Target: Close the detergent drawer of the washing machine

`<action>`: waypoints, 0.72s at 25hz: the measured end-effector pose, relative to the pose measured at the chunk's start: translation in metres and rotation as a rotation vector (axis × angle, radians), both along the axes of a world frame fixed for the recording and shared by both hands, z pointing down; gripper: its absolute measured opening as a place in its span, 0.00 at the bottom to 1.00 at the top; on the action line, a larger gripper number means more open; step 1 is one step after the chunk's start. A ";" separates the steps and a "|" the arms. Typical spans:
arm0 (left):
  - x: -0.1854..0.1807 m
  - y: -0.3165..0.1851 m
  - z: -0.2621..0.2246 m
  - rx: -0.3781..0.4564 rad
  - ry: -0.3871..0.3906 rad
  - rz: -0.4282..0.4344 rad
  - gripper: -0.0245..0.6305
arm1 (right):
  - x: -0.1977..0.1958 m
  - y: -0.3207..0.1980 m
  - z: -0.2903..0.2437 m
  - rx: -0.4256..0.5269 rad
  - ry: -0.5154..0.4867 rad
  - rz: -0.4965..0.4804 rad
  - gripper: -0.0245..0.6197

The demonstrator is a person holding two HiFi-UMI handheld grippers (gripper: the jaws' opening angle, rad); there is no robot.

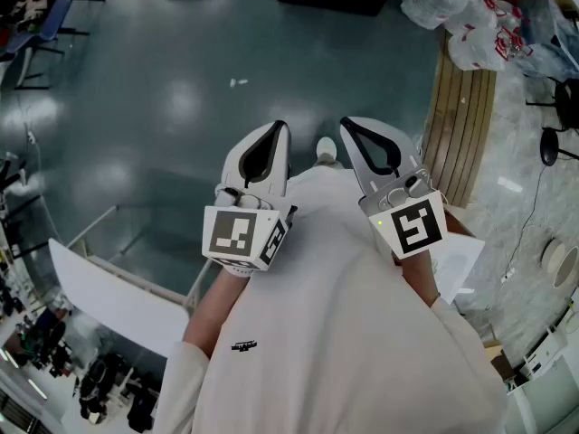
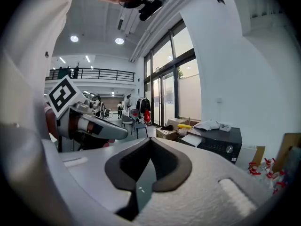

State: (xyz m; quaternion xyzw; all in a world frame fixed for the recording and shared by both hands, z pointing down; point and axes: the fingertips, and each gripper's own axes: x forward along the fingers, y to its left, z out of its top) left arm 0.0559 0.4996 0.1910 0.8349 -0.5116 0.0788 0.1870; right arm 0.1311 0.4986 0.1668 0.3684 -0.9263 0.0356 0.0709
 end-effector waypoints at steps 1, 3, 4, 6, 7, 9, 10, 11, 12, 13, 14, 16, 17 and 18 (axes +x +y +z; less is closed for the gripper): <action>-0.002 0.001 -0.003 -0.002 -0.001 -0.013 0.06 | 0.000 -0.001 -0.002 -0.004 -0.006 -0.002 0.04; -0.007 0.002 -0.008 0.000 -0.003 -0.038 0.06 | 0.000 -0.002 -0.007 -0.014 -0.011 -0.007 0.04; -0.011 0.002 -0.012 0.004 -0.006 -0.051 0.06 | -0.001 -0.003 -0.010 -0.016 -0.012 -0.012 0.04; -0.015 0.005 -0.016 0.016 -0.030 -0.069 0.06 | -0.004 -0.003 -0.017 -0.014 -0.027 -0.024 0.04; -0.016 0.008 -0.014 0.020 -0.047 -0.078 0.06 | -0.003 -0.001 -0.019 -0.015 -0.041 -0.031 0.04; -0.013 0.014 -0.008 0.016 -0.057 -0.097 0.06 | 0.002 0.006 -0.015 -0.034 -0.064 -0.045 0.04; -0.011 0.016 -0.007 0.011 -0.051 -0.108 0.06 | 0.006 0.009 -0.010 -0.049 -0.066 -0.051 0.04; -0.010 0.017 -0.007 0.010 -0.046 -0.119 0.06 | 0.008 0.011 -0.007 -0.061 -0.064 -0.055 0.04; -0.009 0.018 -0.008 0.014 -0.042 -0.128 0.06 | 0.009 0.012 -0.005 -0.065 -0.059 -0.058 0.04; -0.010 0.018 -0.008 0.018 -0.041 -0.135 0.06 | 0.007 0.011 -0.004 -0.065 -0.052 -0.061 0.04; -0.009 0.018 -0.008 0.019 -0.043 -0.139 0.06 | 0.005 0.011 -0.004 -0.062 -0.048 -0.063 0.04; -0.007 0.018 -0.010 0.018 -0.055 -0.138 0.06 | 0.005 0.009 -0.002 -0.070 -0.042 -0.065 0.04; -0.006 0.017 -0.011 0.020 -0.059 -0.138 0.06 | 0.006 0.008 0.001 -0.078 -0.036 -0.067 0.04; -0.006 0.016 -0.010 0.025 -0.060 -0.138 0.06 | 0.008 0.006 0.005 -0.085 -0.029 -0.067 0.04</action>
